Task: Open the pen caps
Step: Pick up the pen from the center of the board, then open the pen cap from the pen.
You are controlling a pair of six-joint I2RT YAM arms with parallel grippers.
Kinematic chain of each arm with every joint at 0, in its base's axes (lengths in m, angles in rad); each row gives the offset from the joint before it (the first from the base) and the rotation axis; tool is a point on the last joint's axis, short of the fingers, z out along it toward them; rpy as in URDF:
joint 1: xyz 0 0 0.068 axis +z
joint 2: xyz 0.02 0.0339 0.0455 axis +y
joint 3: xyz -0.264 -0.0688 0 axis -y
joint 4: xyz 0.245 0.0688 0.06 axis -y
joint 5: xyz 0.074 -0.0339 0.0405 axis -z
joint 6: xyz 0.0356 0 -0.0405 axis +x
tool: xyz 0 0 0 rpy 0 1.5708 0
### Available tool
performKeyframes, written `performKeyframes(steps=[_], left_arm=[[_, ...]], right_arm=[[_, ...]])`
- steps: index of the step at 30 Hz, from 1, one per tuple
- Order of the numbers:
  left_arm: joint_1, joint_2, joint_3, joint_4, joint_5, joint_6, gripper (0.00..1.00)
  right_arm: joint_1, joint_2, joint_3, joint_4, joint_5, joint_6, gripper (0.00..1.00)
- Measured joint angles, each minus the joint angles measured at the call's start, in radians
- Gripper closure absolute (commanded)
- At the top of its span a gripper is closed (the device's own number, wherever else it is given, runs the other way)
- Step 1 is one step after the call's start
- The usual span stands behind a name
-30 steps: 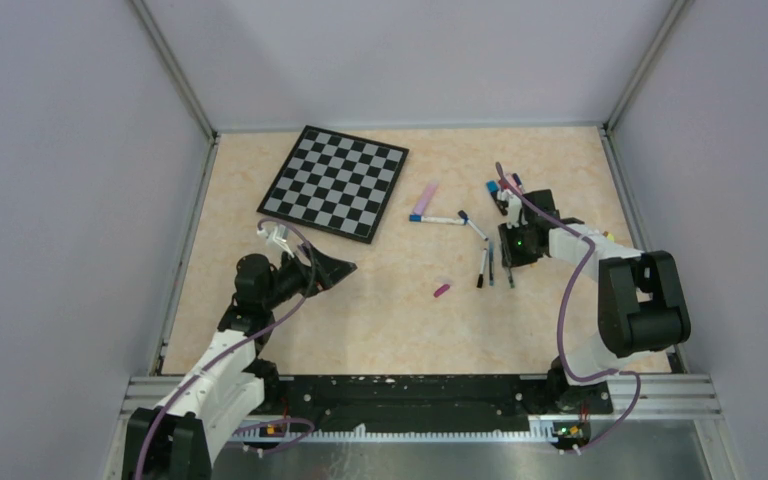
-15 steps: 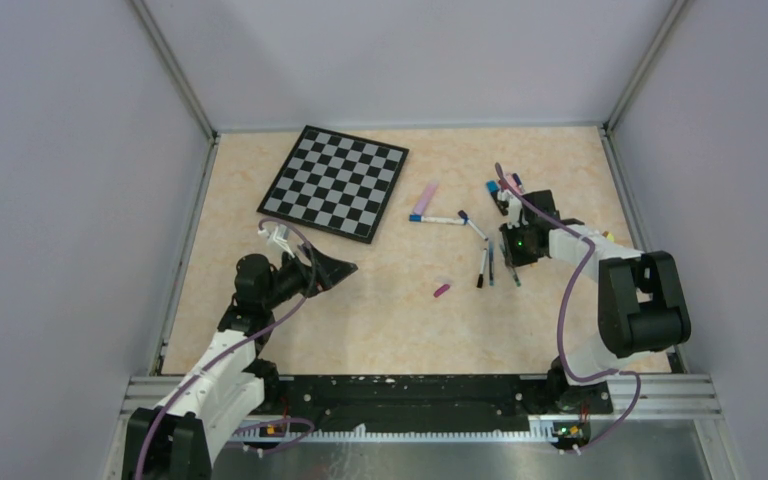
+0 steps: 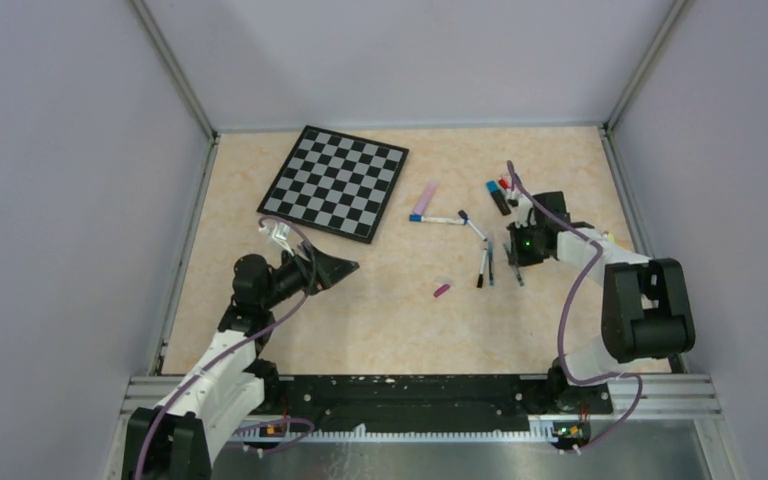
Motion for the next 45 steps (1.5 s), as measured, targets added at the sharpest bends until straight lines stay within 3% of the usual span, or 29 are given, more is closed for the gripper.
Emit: performKeyframes(steps=[6, 12, 18, 25, 35, 39, 45], left_arm=[[-0.055, 0.005, -0.017, 0.091, -0.002, -0.043, 0.01], [-0.236, 0.066, -0.006, 0.175, -0.095, -0.045, 0.01], [-0.432, 0.238, 0.089, 0.282, -0.219, -0.023, 0.01], [-0.559, 0.468, 0.268, 0.344, -0.363, -0.019, 0.01], [-0.715, 0.695, 0.566, 0.151, -0.662, -0.1, 0.03], [-0.772, 0.754, 0.676, 0.041, -0.773, -0.126, 0.13], [-0.801, 0.848, 0.8, -0.09, -0.834, -0.158, 0.27]], right_arm=[[-0.069, -0.112, -0.023, -0.008, -0.116, 0.01, 1.0], [-0.095, -0.235, -0.035, -0.007, -0.365, -0.026, 1.0], [-0.1, -0.272, -0.037, -0.058, -0.673, -0.126, 1.0], [-0.1, -0.28, -0.037, -0.117, -0.877, -0.182, 1.0], [-0.1, -0.293, -0.04, -0.126, -0.925, -0.186, 1.0], [-0.099, -0.293, -0.044, -0.127, -0.928, -0.186, 1.0], [-0.087, -0.294, -0.044, -0.128, -0.922, -0.188, 1.0]])
